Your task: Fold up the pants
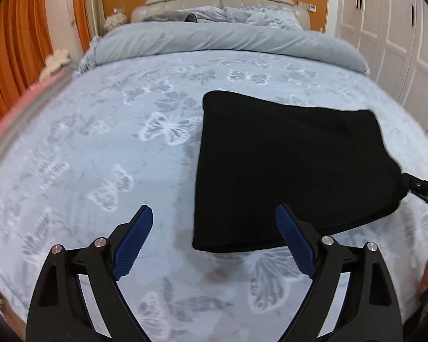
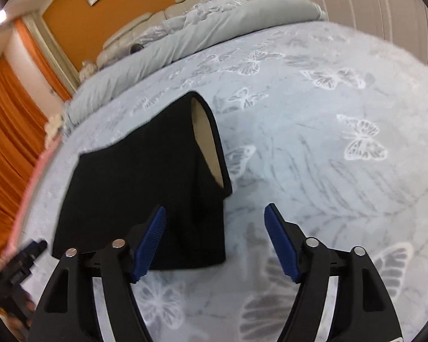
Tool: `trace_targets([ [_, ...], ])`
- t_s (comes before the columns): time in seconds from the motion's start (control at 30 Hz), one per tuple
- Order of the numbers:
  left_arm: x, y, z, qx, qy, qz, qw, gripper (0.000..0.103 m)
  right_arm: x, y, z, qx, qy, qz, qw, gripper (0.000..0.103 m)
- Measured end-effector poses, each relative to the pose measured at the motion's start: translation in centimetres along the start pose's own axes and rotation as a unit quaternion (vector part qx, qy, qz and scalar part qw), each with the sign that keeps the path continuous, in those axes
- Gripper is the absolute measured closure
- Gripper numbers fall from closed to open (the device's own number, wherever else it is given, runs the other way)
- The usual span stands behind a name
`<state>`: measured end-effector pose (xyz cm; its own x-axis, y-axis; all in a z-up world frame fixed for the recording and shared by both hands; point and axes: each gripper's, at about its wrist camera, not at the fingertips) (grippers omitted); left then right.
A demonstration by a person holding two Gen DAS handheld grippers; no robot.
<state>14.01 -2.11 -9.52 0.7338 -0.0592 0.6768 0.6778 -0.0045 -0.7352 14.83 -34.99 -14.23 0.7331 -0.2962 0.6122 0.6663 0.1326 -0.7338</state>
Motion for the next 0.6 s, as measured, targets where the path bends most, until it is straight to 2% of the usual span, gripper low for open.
trace_targets([
  [0.17,0.7,0.5,-0.4,0.009,-0.002,0.005,1.0,0.015,-0.3,0.4,0.7,0.0,-0.016,0.003,1.0,0.023],
  [0.23,1.1,1.2,-0.3,0.013,-0.01,0.01,0.9998,0.006,-0.1,0.4,0.3,0.008,-0.009,0.004,1.0,0.022],
  [0.3,1.5,2.5,0.0,-0.004,-0.032,0.027,0.9991,0.006,-0.2,0.8,-0.4,0.025,0.01,0.014,1.0,0.021],
  [0.33,1.6,3.2,0.4,-0.027,-0.052,0.042,0.9974,0.006,-0.2,1.0,-0.7,0.03,0.018,0.02,0.999,0.02],
  [0.4,1.5,5.5,1.8,-0.095,-0.116,0.081,0.9854,0.006,-0.3,1.7,-1.2,0.05,0.038,0.035,0.997,0.02],
  [0.43,1.3,6.4,2.2,-0.113,-0.139,0.094,0.9793,0.006,-0.2,2.1,-1.5,0.065,0.049,0.043,0.996,0.02],
  [0.47,1.0,7.8,2.8,-0.146,-0.174,0.114,0.9671,0.006,-0.2,2.7,-1.7,0.081,0.062,0.052,0.993,0.019],
  [0.53,0.3,9.6,3.3,-0.171,-0.212,0.139,0.9521,0.006,0.0,3.8,-1.8,0.102,0.076,0.069,0.989,0.017],
  [0.6,0.4,9.6,3.3,-0.171,-0.214,0.122,0.9539,0.007,0.2,4.7,-1.5,0.106,0.081,0.075,0.988,0.014],
])
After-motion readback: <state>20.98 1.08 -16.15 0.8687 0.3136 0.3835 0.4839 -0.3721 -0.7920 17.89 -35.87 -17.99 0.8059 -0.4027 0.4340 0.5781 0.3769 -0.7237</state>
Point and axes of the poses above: each gripper's, at about its wrist camera, not at the fingertips, and y roughly the way its jaws point, z to its left, x to its top, and after that the axes turned 2 degrees about -y, right-handed
